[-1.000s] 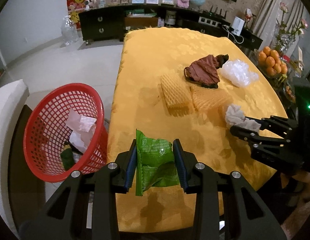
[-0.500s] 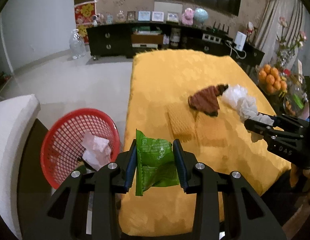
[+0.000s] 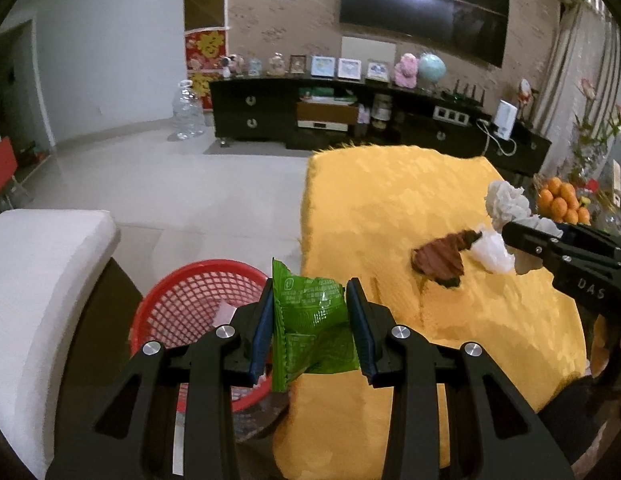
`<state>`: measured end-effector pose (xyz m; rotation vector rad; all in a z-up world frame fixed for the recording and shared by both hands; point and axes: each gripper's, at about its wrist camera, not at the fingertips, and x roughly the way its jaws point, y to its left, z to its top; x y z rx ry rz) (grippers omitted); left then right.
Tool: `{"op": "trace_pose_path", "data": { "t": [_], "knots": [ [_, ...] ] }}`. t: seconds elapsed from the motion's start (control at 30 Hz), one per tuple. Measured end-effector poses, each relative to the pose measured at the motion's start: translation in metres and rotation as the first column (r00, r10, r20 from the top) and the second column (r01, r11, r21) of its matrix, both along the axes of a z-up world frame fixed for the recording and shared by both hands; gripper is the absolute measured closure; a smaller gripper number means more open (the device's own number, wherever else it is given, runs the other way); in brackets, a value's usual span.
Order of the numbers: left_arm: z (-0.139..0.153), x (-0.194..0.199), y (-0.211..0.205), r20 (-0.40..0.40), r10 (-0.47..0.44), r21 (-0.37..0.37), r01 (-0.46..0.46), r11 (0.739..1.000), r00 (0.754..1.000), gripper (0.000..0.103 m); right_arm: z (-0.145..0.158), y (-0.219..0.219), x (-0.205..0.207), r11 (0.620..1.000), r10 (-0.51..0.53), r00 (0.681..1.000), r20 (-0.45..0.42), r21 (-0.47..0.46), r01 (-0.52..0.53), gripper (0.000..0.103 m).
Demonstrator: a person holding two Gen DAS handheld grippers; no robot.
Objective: Collect trash
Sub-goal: 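Carry green packet and mesh cloth over the red wastebasket and open both grippers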
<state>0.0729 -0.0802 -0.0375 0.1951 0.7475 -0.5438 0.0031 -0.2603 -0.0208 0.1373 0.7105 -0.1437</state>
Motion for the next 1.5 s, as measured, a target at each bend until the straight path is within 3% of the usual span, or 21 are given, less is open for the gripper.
{"op": "trace_pose_path", "data": {
  "t": [0.7, 1.1, 1.5],
  "knots": [
    [0.031, 0.02, 0.058, 0.045, 0.18, -0.03, -0.179, 0.983, 0.983, 0.069, 0.027, 0.046, 0.045, 0.994, 0.104, 0.993, 0.053, 0.02, -0.105, 0.065],
    [0.018, 0.032, 0.085, 0.009, 0.243, -0.033, -0.242, 0.97, 0.97, 0.069, 0.028, 0.084, 0.071, 0.982, 0.187, 0.981, 0.042, 0.011, -0.188, 0.065],
    [-0.006, 0.05, 0.114, -0.049, 0.313, -0.02, -0.314, 0.949, 0.948, 0.069, 0.008, 0.121, 0.098, 0.964, 0.265, 0.964, 0.001, 0.031, -0.265, 0.065]
  ]
}}
